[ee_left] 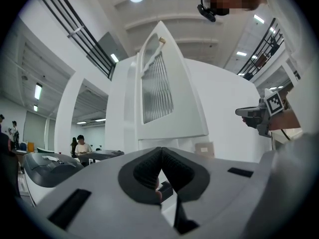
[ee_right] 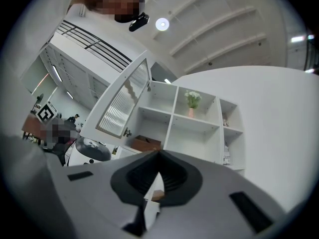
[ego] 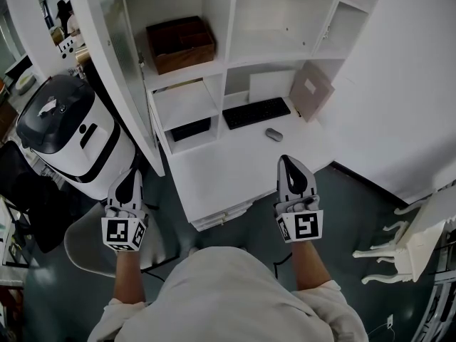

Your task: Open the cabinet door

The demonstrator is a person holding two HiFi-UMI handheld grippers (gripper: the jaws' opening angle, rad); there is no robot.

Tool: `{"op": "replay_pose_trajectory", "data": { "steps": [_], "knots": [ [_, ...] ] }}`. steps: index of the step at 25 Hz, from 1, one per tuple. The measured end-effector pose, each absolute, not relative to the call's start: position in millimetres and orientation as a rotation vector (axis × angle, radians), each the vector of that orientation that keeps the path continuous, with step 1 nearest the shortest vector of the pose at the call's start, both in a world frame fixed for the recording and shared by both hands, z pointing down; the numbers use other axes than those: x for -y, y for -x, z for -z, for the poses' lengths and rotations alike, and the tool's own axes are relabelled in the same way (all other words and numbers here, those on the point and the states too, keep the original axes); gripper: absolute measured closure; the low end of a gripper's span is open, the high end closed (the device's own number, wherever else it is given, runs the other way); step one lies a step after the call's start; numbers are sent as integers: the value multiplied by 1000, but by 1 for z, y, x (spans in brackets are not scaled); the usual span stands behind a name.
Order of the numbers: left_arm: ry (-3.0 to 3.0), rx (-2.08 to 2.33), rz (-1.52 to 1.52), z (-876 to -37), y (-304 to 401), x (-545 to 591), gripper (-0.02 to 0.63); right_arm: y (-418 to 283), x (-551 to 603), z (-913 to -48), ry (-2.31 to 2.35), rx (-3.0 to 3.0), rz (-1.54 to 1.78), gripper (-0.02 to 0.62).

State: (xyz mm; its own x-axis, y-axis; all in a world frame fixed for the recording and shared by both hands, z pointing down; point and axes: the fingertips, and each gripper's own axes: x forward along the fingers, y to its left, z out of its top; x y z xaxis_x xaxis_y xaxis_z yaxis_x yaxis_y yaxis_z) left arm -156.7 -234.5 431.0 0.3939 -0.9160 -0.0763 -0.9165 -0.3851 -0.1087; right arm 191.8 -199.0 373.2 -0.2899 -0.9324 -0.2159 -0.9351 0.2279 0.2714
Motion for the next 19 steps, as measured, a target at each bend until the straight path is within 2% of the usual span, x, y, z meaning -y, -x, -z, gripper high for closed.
{"op": "replay_pose_trajectory", "data": {
  "steps": [19],
  "knots": [
    [2507, -1639, -25, -422, 149, 226, 607, -186, 203, -374, 1847, -2453, -540, 592]
  ]
}}
